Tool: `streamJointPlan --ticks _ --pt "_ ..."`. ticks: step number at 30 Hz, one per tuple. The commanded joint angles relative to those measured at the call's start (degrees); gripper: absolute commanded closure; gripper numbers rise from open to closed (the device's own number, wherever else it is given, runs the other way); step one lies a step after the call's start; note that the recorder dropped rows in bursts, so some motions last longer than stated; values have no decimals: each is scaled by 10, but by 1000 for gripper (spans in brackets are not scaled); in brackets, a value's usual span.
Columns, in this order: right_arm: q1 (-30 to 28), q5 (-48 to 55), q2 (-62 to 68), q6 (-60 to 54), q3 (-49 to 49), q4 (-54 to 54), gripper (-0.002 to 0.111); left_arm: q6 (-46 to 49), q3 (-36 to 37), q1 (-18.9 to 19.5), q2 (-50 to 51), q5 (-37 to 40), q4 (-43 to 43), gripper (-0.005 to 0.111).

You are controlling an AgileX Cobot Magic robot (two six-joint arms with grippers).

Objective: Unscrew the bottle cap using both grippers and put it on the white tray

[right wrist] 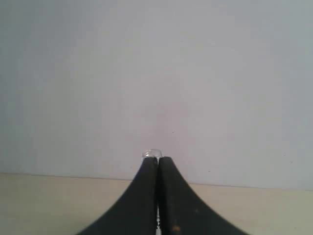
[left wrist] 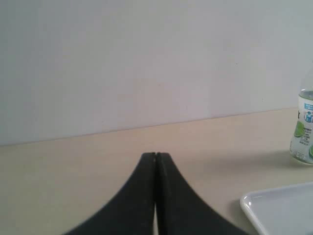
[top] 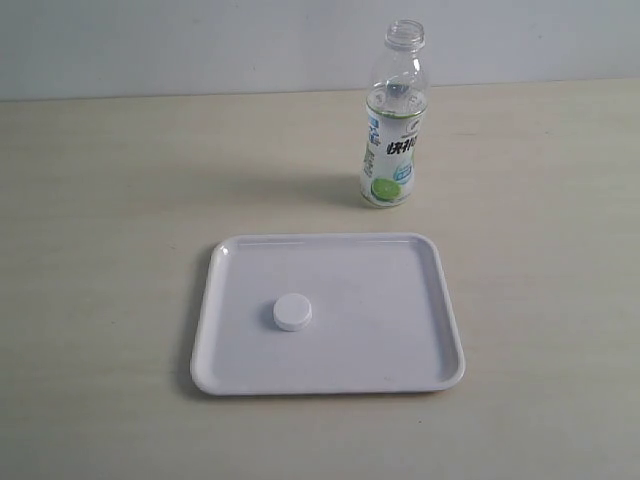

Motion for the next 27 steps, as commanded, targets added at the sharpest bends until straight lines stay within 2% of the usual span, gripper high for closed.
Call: streamJointPlan --ticks 1,5,8,13,19,21,23,24,27 --pt "-7 12 -35 -18 16 -16 108 -4 1 1 -3 3 1 107" --pt "-41 47 -82 -27 109 -42 108 -4 1 1 -3 3 1 107" --pt "-62 50 -130 -10 181 -12 108 -4 1 1 -3 3 1 107" --pt "-73 48 -191 -13 189 3 108 -4 1 1 -3 3 1 107" --pt "-73 57 -201 -28 189 10 108 -4 1 1 -3 3 1 107" --pt "-73 64 -201 -35 189 60 108 -4 1 1 -3 3 1 107" --pt "-73 72 -201 -109 189 153 108 -4 1 1 -3 3 1 107" --pt "-73 76 -201 -165 189 228 108 -4 1 1 -3 3 1 107" --pt "-73 90 -201 -424 189 463 108 -4 1 1 -3 3 1 107"
